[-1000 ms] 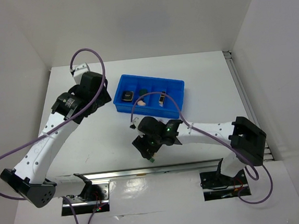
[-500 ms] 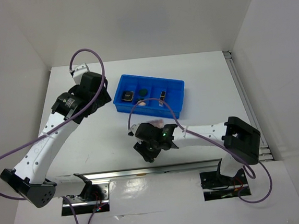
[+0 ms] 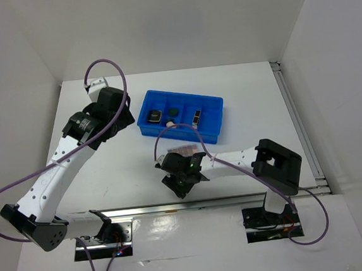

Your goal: Organize the makeup

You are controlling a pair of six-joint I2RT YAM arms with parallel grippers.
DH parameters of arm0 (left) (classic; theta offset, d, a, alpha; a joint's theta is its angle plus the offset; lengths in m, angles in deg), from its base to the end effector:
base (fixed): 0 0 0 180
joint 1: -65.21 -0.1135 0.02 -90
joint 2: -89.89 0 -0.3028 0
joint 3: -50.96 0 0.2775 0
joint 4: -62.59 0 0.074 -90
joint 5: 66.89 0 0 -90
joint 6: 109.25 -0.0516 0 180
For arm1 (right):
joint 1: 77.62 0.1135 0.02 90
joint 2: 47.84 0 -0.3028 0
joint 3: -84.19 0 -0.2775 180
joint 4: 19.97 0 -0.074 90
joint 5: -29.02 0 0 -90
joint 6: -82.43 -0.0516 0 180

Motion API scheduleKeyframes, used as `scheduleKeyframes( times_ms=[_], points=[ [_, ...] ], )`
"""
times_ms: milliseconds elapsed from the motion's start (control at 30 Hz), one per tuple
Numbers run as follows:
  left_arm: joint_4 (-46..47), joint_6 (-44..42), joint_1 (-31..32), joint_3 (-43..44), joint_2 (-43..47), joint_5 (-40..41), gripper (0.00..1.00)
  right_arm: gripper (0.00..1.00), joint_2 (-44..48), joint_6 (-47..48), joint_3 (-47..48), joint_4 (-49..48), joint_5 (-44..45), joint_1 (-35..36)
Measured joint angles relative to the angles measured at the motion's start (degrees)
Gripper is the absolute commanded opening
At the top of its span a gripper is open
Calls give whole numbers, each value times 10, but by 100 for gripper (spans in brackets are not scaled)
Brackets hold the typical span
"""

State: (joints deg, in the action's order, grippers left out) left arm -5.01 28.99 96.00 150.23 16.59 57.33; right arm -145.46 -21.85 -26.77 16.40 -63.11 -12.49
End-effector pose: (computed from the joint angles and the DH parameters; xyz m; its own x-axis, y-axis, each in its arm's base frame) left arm 0.2465 -0.1131 0.4475 -0.4265 -0.4639 -0.7765 -0.3843 0.8701 -0.3087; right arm 0.1484 0.3247 0.1671 -0.5945 -0.6964 -0.4020 -0.7911 0.5962 0.1371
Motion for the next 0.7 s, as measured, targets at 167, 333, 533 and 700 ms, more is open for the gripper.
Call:
scheduleKeyframes(
  times_ms=[167,333,533,700],
  points=[
    [-3,0,0,-4,0,1,68,44,-7,-2,1,-11,22,0],
    [-3,0,0,-7,2,3,68,38,-11,-6,8,-12,47,5],
    [-3,0,0,-8,5,5,68,28,21,-3,52,46,72,12],
    [-2,0,0,-15,5,4,68,28,68,8,119,73,100,-6]
  ],
)
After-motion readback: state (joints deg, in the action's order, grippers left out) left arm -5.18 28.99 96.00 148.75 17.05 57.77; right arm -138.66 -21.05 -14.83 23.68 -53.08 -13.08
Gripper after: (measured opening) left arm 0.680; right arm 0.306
